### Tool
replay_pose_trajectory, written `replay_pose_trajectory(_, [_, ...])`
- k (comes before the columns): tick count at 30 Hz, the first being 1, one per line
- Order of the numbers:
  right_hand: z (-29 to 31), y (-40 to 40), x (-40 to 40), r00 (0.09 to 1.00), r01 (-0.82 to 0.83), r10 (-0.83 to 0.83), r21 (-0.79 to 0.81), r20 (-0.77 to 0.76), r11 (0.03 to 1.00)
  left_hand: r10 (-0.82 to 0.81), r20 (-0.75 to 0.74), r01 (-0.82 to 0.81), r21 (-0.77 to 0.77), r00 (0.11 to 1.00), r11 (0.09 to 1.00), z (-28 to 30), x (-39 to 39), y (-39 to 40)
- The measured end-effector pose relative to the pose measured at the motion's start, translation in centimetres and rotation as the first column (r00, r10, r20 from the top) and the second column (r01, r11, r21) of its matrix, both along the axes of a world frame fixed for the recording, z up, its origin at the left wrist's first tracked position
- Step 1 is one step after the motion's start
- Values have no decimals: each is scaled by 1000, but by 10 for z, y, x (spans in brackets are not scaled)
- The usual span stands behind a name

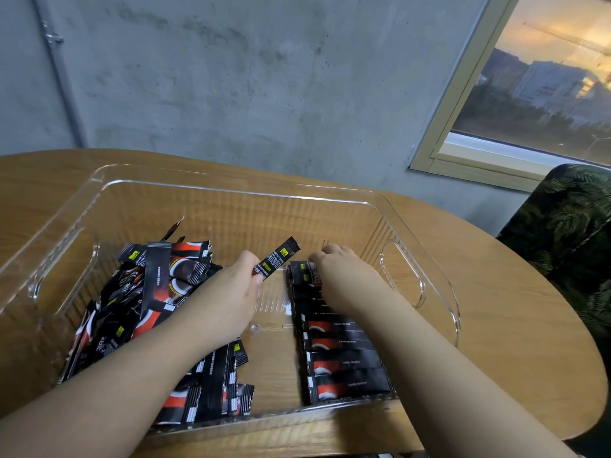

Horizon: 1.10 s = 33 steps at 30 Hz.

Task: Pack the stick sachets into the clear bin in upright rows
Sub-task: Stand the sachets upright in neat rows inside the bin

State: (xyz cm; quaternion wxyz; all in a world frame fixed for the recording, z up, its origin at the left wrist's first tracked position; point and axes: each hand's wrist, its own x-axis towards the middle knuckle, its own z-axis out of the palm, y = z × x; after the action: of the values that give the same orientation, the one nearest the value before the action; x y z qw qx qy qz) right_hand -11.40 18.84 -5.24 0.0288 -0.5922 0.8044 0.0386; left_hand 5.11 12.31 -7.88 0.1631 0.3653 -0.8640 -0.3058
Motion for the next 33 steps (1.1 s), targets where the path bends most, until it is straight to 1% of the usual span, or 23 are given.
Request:
replay_pose_trajectory(2, [3,1,-1,999,22,-19,-70,42,997,6,-10,-6,3,1000,1000,-1,0,0])
replay_pose_trajectory(3, [4,2,0,995,31,-20,-121,94,992,9,-13,-9,4,1000,1000,-2,0,-1])
replay_pose_trajectory(5, [5,3,4,969,40,17,-222,246,974,15,-19,-15,9,1000,1000,-4,0,-2])
replay_pose_trajectory(7, [4,4,11,924,42,71,-285,374,957,15,-30,-14,18,999,1000,-4,-1,-2])
replay_pose_trajectory(8, [4,4,13,906,38,96,-306,412,951,11,-41,-10,29,999,1000,-3,-1,-1])
replay_pose_trajectory(11, [5,3,17,883,12,158,-357,443,934,-11,-66,13,32,998,999,0,0,0])
replay_pose_trajectory(13, [5,2,15,884,37,140,-365,446,930,-15,-51,13,-31,999,999,1,1,-1])
replay_pose_trajectory(16, [4,2,9,880,126,82,-397,468,909,-9,-50,5,-77,999,997,1,1,-1])
replay_pose_trajectory(18, [5,3,7,844,251,32,-447,535,859,2,-44,-5,-81,999,997,1,0,-2])
replay_pose_trajectory(20, [6,3,8,807,366,-47,-434,589,823,15,-56,-20,-78,998,997,1,0,-2])
replay_pose_trajectory(22, [6,2,11,810,388,-128,-359,572,849,34,-91,-41,-69,995,997,2,0,-3])
replay_pose_trajectory(23, [4,1,13,803,381,-139,-320,579,868,46,-108,-53,-68,993,996,2,0,-3])
replay_pose_trajectory(24, [2,0,15,782,376,-132,-293,609,879,51,-123,-59,-67,991,996,2,0,-2])
replay_pose_trajectory(26, [2,-1,20,709,376,-96,-260,699,889,30,-141,-43,-89,989,995,2,1,-2])
replay_pose_trajectory(27, [3,-2,23,684,368,-77,-251,725,895,14,-139,-29,-110,990,993,2,1,-2])
replay_pose_trajectory(29, [6,-3,28,663,342,-51,-242,747,908,-15,-114,-2,-153,993,988,2,2,-1])
replay_pose_trajectory(30, [8,-4,29,631,348,-43,-233,775,908,-28,-105,10,-166,994,986,2,3,-1])
replay_pose_trajectory(32, [12,-5,30,551,357,-28,-205,834,911,-50,-105,33,-158,993,987,1,3,-1])
replay_pose_trajectory(33, [15,-5,29,554,347,-23,-206,832,915,-62,-107,47,-136,992,990,1,3,-1])
